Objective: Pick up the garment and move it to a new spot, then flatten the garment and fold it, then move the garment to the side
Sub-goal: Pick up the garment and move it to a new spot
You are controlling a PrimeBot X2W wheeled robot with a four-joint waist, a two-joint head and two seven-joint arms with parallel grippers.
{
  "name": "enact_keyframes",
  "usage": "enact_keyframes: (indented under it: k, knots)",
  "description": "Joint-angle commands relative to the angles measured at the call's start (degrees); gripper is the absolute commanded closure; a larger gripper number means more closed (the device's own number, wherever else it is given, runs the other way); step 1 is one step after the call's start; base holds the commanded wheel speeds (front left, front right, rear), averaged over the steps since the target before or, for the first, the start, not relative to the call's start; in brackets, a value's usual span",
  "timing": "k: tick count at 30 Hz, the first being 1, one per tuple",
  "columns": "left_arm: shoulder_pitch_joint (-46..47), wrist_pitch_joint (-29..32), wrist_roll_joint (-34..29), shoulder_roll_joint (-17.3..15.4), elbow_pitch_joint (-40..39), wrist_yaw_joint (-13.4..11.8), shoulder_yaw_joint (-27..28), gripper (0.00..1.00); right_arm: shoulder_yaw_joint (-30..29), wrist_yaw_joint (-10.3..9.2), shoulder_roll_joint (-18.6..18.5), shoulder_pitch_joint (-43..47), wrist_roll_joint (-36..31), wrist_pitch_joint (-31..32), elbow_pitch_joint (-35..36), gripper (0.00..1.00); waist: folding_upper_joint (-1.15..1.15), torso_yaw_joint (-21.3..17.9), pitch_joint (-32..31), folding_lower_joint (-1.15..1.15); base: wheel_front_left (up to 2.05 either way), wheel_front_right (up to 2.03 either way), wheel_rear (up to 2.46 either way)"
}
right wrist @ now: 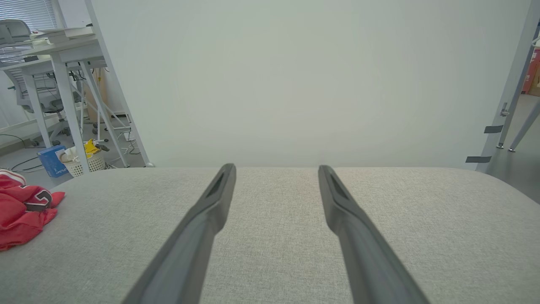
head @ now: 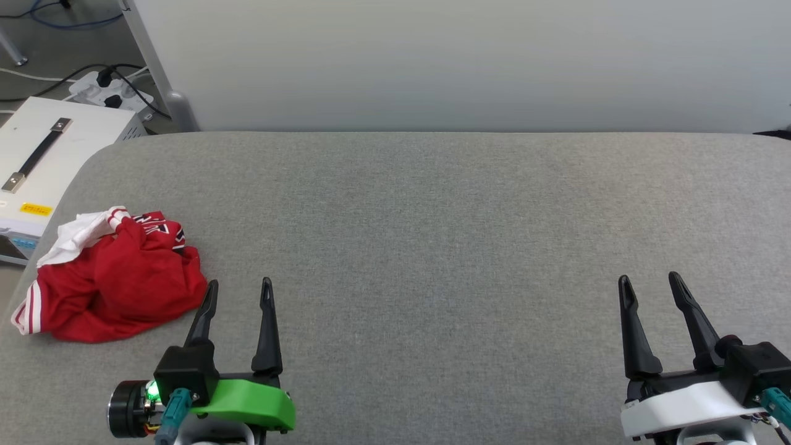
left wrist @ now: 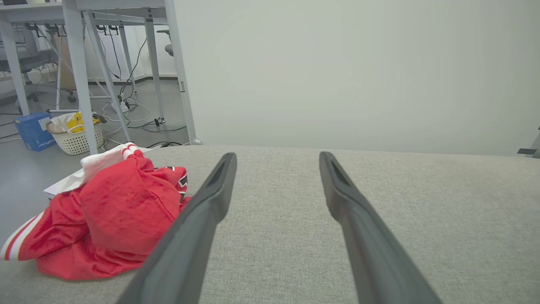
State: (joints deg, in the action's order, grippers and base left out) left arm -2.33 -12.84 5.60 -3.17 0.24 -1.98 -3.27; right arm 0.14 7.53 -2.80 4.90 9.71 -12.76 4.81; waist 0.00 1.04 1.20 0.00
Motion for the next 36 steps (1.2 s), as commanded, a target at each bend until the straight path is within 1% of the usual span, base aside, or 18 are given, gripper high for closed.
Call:
enact_keyframes:
  k: [1,8,26,36]
  knots:
    - [-0.7,-0.6,0.3,0.3,0.2,-0.4,0.1,0.00,0.2,-0.04,-0.1,1.1,0.6,-0.7,0.2,0.00,0.00,0.4,0.0,0.00,0.00,0.00,0.00]
    - [-0.4,-1.4,0.7,0.3,0.3,-0.7,1.1,0.00,1.2,-0.04,-0.1,1.3,0.9,-1.5,0.5,0.00,0.00,3.3,0.8,0.00,0.00,0.00,0.00]
    - [0.1,-2.2,3.5,0.3,0.8,-1.9,4.1,0.00,3.3,-0.04,-0.1,0.5,0.0,-2.2,-0.1,0.00,0.00,16.2,3.1,0.00,0.00,0.00,0.00]
    - [0.1,-2.2,5.5,0.3,1.0,-2.2,5.7,0.00,4.1,-0.04,-0.1,-0.2,-0.8,-2.2,-0.3,0.00,0.00,21.1,4.2,0.00,0.00,0.00,0.00]
